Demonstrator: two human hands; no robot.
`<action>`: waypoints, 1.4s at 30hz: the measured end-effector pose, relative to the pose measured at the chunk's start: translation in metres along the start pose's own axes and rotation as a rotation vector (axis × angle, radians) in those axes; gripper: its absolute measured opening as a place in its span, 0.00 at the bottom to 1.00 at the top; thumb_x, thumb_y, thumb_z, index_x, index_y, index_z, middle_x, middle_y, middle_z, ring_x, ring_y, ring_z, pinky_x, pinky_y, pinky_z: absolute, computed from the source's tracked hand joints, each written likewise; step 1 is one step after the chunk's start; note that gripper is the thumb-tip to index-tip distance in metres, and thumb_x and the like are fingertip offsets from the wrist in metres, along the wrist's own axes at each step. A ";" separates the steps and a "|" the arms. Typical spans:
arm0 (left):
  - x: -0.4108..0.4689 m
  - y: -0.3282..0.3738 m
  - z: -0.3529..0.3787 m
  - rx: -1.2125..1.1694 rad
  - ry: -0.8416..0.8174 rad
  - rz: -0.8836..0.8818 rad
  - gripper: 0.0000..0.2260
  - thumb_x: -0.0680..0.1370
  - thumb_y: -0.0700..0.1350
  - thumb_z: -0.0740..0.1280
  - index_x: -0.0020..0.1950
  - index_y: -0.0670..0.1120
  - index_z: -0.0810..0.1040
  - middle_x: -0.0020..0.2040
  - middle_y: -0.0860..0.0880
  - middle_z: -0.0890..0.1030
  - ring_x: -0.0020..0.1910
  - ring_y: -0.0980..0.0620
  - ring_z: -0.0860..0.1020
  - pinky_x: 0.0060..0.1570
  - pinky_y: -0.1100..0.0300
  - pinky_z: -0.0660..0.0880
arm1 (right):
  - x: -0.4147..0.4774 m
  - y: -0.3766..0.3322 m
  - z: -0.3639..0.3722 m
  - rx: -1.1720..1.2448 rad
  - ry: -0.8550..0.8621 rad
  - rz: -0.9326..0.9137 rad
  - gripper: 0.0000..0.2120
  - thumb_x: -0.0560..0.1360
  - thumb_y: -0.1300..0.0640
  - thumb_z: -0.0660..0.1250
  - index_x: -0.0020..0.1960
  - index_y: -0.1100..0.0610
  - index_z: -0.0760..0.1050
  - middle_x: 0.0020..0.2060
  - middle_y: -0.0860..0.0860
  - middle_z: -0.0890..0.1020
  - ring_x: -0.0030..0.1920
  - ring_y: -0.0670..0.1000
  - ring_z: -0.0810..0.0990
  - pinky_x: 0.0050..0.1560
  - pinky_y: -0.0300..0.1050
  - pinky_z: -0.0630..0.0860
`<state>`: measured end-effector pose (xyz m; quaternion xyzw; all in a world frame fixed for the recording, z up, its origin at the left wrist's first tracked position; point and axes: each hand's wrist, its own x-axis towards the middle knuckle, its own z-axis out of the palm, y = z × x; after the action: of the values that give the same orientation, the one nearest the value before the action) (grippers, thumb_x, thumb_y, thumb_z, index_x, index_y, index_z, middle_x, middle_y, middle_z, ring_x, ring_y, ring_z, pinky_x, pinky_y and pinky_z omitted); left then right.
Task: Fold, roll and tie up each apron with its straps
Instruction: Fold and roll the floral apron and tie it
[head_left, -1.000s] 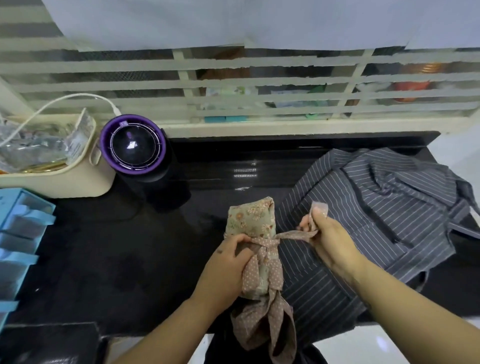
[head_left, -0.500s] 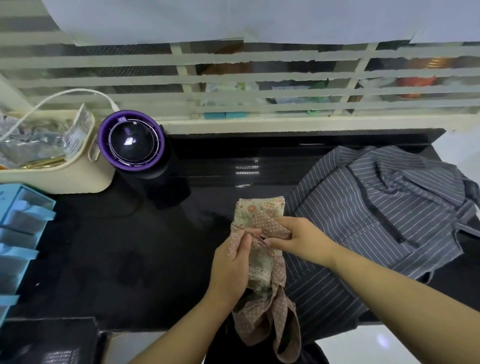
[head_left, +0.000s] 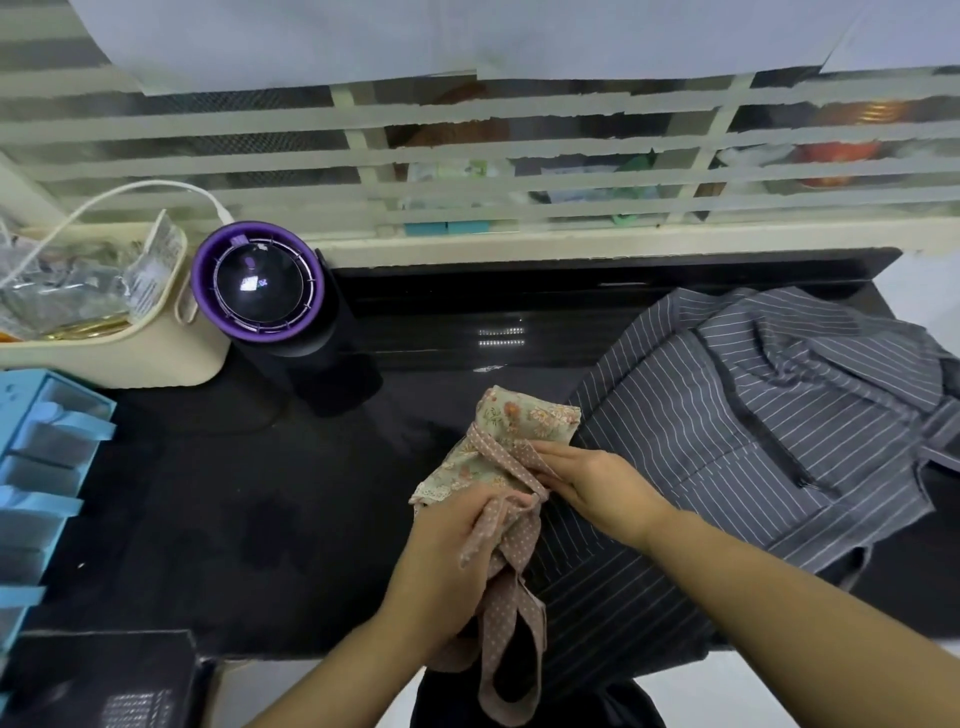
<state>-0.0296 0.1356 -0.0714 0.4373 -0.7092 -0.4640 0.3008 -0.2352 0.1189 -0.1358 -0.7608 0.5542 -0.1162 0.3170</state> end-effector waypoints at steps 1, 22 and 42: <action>0.009 0.005 -0.002 0.015 -0.075 0.005 0.10 0.80 0.46 0.59 0.48 0.52 0.81 0.44 0.61 0.82 0.46 0.66 0.79 0.47 0.74 0.70 | -0.001 0.000 0.002 -0.049 -0.014 -0.001 0.19 0.81 0.56 0.58 0.72 0.47 0.68 0.69 0.32 0.61 0.63 0.44 0.75 0.62 0.44 0.74; 0.090 -0.025 0.031 -1.133 0.600 -1.000 0.13 0.84 0.43 0.53 0.42 0.40 0.69 0.36 0.44 0.71 0.34 0.49 0.73 0.42 0.53 0.76 | -0.054 0.012 0.015 0.071 0.125 0.044 0.26 0.80 0.64 0.55 0.76 0.51 0.58 0.74 0.41 0.60 0.68 0.47 0.70 0.68 0.42 0.68; 0.079 -0.008 0.034 0.389 -0.487 -0.104 0.14 0.77 0.46 0.68 0.63 0.52 0.75 0.54 0.57 0.71 0.55 0.57 0.72 0.57 0.63 0.70 | -0.032 -0.052 -0.089 0.346 0.285 0.241 0.21 0.82 0.52 0.53 0.41 0.58 0.81 0.33 0.50 0.82 0.32 0.47 0.77 0.37 0.45 0.75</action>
<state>-0.0897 0.0770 -0.0899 0.3983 -0.8126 -0.4254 0.0090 -0.2538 0.1263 -0.0300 -0.5997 0.6518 -0.2769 0.3725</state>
